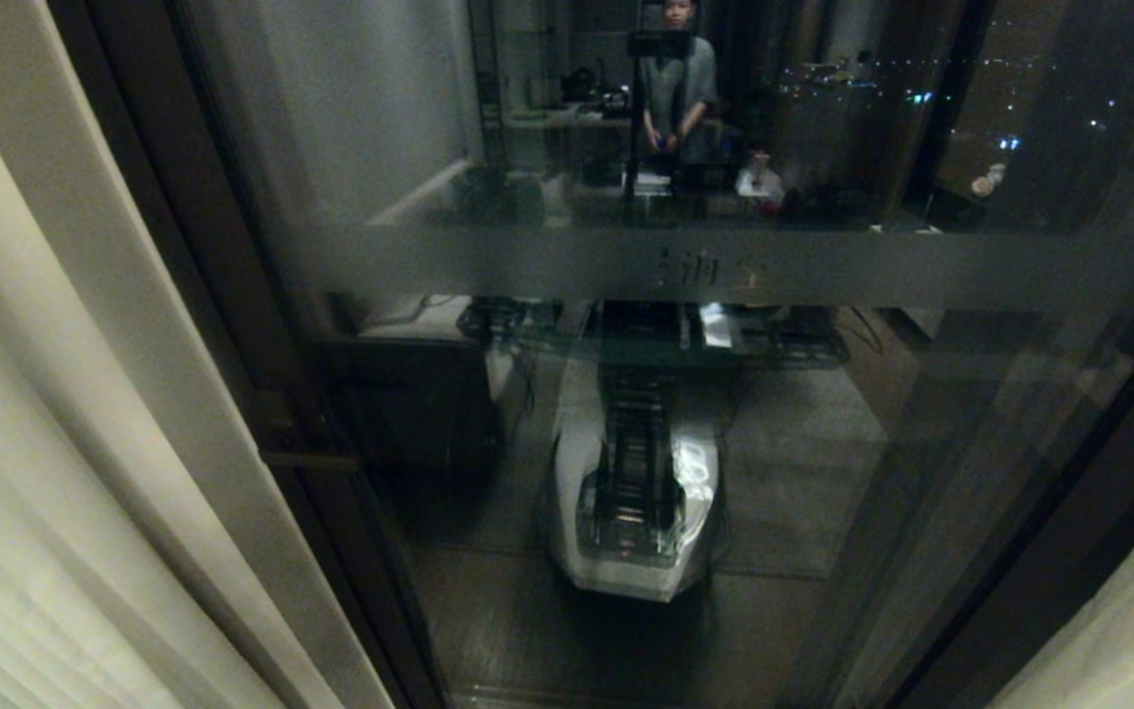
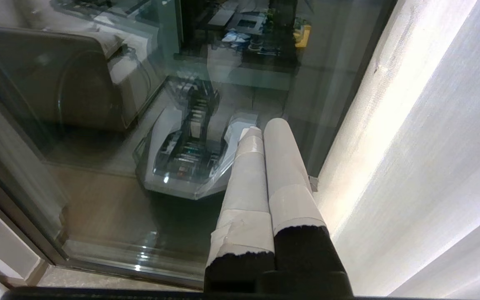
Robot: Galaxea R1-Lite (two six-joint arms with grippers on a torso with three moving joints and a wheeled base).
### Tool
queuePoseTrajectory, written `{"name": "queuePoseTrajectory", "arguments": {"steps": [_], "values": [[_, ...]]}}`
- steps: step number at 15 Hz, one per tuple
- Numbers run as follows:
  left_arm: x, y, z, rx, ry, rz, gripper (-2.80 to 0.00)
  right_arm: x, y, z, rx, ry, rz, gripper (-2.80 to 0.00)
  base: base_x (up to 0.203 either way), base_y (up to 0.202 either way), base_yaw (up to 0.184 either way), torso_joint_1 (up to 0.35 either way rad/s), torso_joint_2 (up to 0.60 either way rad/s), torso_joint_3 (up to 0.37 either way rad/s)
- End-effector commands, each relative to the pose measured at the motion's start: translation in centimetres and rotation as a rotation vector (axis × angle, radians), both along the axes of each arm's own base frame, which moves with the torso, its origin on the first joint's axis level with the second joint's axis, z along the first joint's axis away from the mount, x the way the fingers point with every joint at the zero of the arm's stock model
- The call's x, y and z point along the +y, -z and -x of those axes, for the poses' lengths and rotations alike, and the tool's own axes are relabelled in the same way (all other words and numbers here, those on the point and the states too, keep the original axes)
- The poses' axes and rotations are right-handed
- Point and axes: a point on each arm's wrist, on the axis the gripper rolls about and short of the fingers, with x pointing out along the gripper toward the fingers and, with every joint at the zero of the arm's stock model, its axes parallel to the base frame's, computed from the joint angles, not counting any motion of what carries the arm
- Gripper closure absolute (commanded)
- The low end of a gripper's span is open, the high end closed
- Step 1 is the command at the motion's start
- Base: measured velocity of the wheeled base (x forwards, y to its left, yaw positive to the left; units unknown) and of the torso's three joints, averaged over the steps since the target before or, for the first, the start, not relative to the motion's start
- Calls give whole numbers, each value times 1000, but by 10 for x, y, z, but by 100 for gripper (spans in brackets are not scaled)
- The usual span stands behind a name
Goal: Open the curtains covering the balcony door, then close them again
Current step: Close the inner curtains on both sides
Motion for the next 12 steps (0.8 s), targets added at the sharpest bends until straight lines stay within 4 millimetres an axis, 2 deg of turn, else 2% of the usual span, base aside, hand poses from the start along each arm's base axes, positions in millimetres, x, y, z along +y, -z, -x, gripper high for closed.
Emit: {"name": "queuePoseTrajectory", "arguments": {"steps": [1, 12], "values": [[0, 0, 0, -2, 0, 2, 0, 0, 0, 0, 0, 0, 1, 0, 0, 0, 0, 0, 0, 0], [0, -1, 1, 0, -15, -8, 0, 0, 0, 0, 0, 0, 1, 0, 0, 0, 0, 0, 0, 0]]}}
